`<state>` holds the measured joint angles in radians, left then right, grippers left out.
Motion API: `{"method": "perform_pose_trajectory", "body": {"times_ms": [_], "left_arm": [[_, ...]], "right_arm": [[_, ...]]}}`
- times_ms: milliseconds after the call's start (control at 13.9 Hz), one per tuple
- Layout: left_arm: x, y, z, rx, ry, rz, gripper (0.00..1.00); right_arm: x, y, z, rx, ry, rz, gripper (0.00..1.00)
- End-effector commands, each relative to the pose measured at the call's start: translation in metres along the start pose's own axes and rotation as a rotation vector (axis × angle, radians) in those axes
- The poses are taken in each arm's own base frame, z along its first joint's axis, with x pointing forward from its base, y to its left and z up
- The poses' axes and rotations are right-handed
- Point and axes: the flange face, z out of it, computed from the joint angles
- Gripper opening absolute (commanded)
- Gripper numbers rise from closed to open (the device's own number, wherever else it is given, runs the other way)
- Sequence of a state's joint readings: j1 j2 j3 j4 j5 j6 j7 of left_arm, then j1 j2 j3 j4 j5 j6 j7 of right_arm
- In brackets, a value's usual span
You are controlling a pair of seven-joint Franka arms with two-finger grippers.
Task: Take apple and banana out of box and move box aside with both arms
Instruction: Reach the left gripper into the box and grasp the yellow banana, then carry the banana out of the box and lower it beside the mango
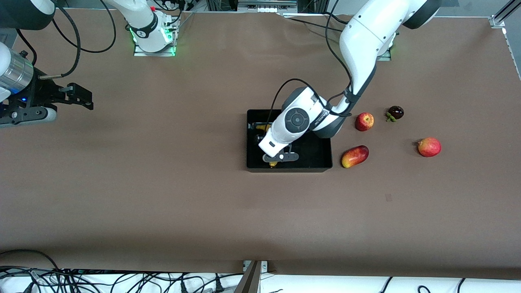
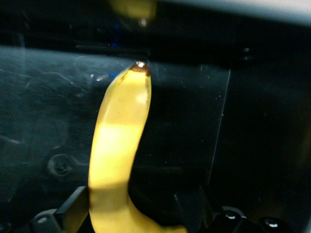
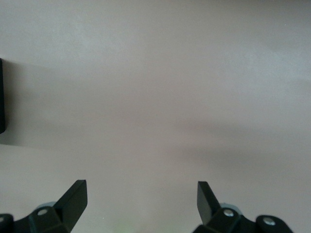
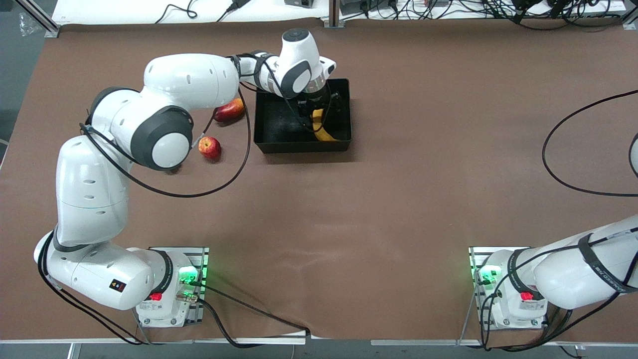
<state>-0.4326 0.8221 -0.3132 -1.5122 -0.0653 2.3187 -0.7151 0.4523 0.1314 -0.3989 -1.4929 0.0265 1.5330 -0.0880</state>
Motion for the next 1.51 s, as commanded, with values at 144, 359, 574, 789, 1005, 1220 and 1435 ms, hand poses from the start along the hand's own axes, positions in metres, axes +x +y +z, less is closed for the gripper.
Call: {"method": "perform_pose_trajectory", "body": {"times_ms": [144, 359, 574, 789, 1005, 1220, 1435], "left_arm": [[-0.007, 0.005, 0.028, 0.017, 0.017, 0.030, 0.75], [-0.007, 0.004, 0.027, 0.030, 0.019, 0.040, 0.01], [-0.001, 0.001, 0.003, 0.045, 0.009, 0.035, 0.00], [0.012, -0.010, -0.050, 0.086, -0.025, 0.014, 0.00], [0.022, -0.022, -0.106, 0.109, -0.039, -0.009, 0.00], [0.027, -0.032, -0.153, 0.142, -0.071, -0.029, 0.00], [0.043, -0.068, -0.200, 0.174, -0.125, 0.001, 0.00]], "right_arm": [[0.007, -0.008, 0.007, -0.015, 0.005, -0.024, 1.00], [0.011, -0.012, 0.009, -0.021, 0.013, -0.030, 1.00], [0.011, -0.013, 0.010, -0.013, 0.010, -0.027, 1.00], [0.011, -0.015, 0.009, -0.013, 0.013, -0.016, 1.00], [0.009, -0.013, 0.009, -0.010, 0.007, -0.013, 1.00], [0.005, -0.008, 0.007, -0.008, -0.004, -0.010, 1.00], [0.003, -0.007, 0.001, -0.006, 0.004, -0.013, 1.00]]}}
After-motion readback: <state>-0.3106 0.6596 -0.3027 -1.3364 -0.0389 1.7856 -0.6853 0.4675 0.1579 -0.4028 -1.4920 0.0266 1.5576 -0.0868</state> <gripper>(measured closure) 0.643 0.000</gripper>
